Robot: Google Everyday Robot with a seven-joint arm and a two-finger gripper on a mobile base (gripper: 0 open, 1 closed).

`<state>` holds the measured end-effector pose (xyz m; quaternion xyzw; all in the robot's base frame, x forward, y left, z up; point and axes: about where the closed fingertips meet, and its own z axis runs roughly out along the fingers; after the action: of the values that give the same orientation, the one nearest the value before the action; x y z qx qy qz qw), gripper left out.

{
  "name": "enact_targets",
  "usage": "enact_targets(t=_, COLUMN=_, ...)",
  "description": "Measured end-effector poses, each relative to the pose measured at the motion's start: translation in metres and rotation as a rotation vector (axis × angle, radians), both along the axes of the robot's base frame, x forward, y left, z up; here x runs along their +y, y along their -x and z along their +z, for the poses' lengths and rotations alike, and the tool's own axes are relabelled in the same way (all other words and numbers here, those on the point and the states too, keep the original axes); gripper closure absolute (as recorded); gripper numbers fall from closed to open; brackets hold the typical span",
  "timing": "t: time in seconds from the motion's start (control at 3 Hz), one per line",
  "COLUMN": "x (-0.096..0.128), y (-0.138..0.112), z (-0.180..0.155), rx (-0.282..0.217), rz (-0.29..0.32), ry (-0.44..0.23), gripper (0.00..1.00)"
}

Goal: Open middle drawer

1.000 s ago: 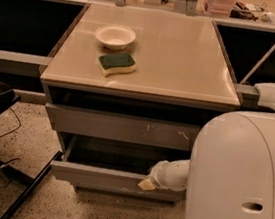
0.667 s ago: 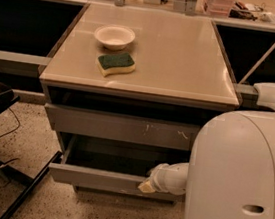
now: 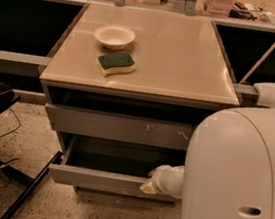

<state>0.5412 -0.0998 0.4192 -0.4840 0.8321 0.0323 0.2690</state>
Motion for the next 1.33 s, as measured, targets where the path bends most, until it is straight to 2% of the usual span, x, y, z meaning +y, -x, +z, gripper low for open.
enact_targets(t=0.33, x=-0.004, y=0.011, z=0.000, rx=-0.007, rz=-0.007, ry=0.002, gripper=1.00)
enact_targets(t=0.67, x=-0.003, y=0.010, z=0.003, rx=-0.012, rz=-0.006, ry=0.005, gripper=1.00)
enact_targets(t=1.0, x=-0.010, y=0.008, z=0.017, rx=-0.051, rz=-0.010, ry=0.022, gripper=1.00)
enact_targets(t=1.33, x=-0.011, y=0.013, z=0.023, rx=-0.070, rz=-0.017, ry=0.012, gripper=1.00)
